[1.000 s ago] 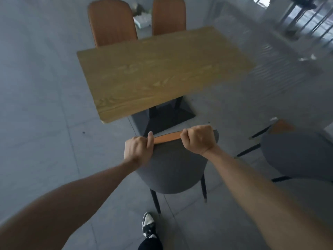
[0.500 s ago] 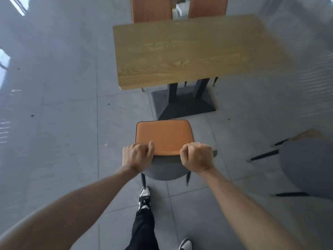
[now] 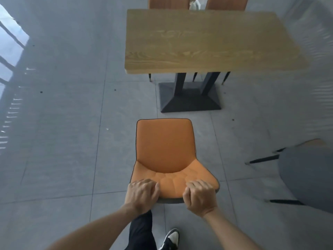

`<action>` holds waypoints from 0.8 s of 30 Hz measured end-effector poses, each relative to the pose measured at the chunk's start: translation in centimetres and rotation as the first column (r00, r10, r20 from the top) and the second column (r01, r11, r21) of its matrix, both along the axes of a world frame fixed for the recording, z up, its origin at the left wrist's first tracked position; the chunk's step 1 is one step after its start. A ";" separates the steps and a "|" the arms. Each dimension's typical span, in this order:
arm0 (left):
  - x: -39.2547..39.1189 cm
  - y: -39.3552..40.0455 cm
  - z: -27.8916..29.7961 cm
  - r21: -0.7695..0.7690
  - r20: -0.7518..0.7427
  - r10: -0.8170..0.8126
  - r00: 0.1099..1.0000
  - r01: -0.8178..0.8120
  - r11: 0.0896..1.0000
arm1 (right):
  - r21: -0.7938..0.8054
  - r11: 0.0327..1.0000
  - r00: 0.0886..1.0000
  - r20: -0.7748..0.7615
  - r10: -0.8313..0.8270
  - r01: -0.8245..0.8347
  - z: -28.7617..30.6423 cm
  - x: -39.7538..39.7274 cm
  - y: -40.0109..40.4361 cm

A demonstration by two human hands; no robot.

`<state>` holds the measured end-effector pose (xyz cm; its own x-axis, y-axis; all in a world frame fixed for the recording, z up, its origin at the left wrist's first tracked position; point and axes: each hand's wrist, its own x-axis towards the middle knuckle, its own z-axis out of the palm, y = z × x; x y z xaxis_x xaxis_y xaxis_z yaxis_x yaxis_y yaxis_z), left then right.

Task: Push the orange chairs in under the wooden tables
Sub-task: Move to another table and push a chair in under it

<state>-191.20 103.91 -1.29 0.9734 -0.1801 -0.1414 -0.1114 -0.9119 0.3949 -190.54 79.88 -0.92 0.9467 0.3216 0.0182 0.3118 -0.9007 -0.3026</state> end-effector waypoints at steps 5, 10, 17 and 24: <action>1.6 -3.3 -1.1 -0.027 -0.013 -0.037 0.999 0.037 0.999 | -0.054 0.998 0.999 -0.021 0.024 -0.025 -1.5 3.0 -3.7; 8.6 -5.2 -0.8 -0.027 -0.029 -0.022 0.999 0.021 0.999 | -0.054 0.999 1.000 0.017 0.003 -0.002 -1.3 10.8 -5.2; 18.6 -3.8 -1.2 0.002 0.040 -0.017 0.999 0.017 1.000 | -0.021 0.999 0.996 0.077 -0.036 0.038 -0.2 20.3 -3.3; 24.6 -1.1 -2.4 0.031 0.093 -0.054 0.994 0.051 0.998 | -0.044 0.997 0.995 0.073 -0.065 0.068 -1.0 25.0 -1.1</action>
